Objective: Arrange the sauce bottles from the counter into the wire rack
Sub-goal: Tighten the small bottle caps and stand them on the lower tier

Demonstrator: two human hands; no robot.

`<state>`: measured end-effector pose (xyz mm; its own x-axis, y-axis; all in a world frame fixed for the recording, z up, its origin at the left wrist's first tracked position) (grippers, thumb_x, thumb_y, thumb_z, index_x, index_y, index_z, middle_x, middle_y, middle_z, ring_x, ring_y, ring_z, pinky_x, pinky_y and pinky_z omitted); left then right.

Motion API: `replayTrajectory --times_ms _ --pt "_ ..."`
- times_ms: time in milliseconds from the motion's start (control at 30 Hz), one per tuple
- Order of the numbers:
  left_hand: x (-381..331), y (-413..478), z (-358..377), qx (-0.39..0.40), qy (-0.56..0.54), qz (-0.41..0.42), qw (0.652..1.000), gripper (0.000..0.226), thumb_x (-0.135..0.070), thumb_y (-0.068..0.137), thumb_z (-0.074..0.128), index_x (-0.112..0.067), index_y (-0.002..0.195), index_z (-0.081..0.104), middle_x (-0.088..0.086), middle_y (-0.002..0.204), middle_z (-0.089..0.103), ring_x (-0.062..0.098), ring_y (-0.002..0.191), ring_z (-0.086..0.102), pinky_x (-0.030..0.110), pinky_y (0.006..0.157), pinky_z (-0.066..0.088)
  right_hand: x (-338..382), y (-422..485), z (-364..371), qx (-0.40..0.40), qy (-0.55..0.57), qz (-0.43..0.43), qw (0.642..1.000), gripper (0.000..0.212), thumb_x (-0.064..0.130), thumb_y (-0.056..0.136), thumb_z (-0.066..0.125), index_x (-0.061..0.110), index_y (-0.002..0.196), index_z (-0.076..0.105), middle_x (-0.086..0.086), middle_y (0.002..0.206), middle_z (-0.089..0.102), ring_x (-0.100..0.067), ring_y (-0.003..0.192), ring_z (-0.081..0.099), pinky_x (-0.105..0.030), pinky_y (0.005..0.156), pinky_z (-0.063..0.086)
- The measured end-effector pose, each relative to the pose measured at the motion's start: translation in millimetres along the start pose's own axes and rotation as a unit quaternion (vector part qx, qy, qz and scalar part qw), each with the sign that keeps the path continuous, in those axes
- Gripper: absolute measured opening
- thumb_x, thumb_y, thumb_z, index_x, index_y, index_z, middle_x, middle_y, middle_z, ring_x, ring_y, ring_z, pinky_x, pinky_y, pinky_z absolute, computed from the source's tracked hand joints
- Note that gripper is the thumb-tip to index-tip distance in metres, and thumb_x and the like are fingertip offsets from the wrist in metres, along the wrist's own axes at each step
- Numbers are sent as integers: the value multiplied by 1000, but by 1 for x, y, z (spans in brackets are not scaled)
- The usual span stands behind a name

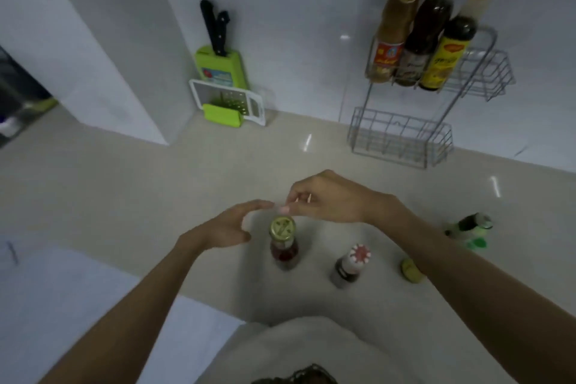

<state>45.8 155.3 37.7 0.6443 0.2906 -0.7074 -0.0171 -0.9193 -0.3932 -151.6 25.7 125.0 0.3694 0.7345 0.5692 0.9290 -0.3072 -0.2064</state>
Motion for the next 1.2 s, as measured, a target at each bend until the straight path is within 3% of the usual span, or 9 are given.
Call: replayTrajectory --times_ms 100,200,300,467,700,800,900,1067,1200 --pt "-6 -17 59 22 -102 -33 994 76 -24 71 80 -30 137 42 -12 134 51 6 120 49 24 96 42 25 5 22 47 -129 4 991 57 69 76 59 18 100 55 -1 84 59 -20 76 57 -36 63 50" --pt "-24 -8 102 -200 -249 -74 945 35 -31 73 80 -24 103 64 -8 93 71 9 85 66 24 73 54 33 3 28 28 -199 -31 979 48 56 79 66 12 94 52 -4 87 55 -25 78 55 -34 59 42" --pt "-33 8 110 -294 -285 -78 909 21 -14 77 75 -15 95 66 2 87 72 19 81 68 41 79 56 32 -1 24 9 -221 -55 974 45 44 88 61 7 113 57 -8 103 55 -25 91 55 -35 70 45" --pt "-44 14 83 -231 -252 -59 938 14 -7 67 72 -5 79 66 15 78 71 21 71 65 47 76 55 20 -12 5 12 -183 -74 980 50 29 96 55 11 140 39 -11 120 56 -28 111 47 -37 92 42" --pt "-77 4 32 27 -210 61 975 20 6 47 60 -3 65 62 15 73 63 25 72 58 32 69 46 27 -29 -41 10 -155 -143 977 40 39 96 52 20 131 50 0 116 60 -14 102 49 -24 84 40" --pt "-90 6 28 -30 -188 72 979 13 -3 45 65 -5 58 63 13 64 64 25 64 60 38 65 48 29 -32 -47 -119 -323 -178 922 50 62 90 39 16 90 57 4 72 53 -12 61 44 -30 48 41" --pt "-99 16 26 -116 -167 73 976 10 -10 45 67 -14 51 61 10 60 65 23 58 61 46 60 53 27 -31 -41 -221 -313 -118 916 54 63 87 29 16 64 42 4 48 43 -18 40 37 -24 41 28" --pt "-117 18 5 16 -150 124 981 12 -1 47 63 1 58 61 13 62 62 20 59 58 30 57 47 28 -38 -50 -207 -351 -165 898 53 63 93 20 15 95 43 1 56 54 -21 36 43 -25 35 35" --pt "-130 31 17 -208 -148 73 964 11 -13 48 69 -10 54 60 4 56 67 23 55 64 43 54 53 29 -27 -51 -261 -316 -20 912 32 45 95 21 16 102 32 -8 65 62 -31 49 58 -29 44 30"
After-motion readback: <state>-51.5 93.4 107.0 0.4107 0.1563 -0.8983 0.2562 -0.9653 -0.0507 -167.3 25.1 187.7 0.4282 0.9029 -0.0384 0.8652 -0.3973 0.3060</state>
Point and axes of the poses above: each hand's wrist, its own y-axis towards the middle knuckle, its own z-axis out of the palm, x = y × z, the point moved 1 cm from there along y, towards the middle knuckle
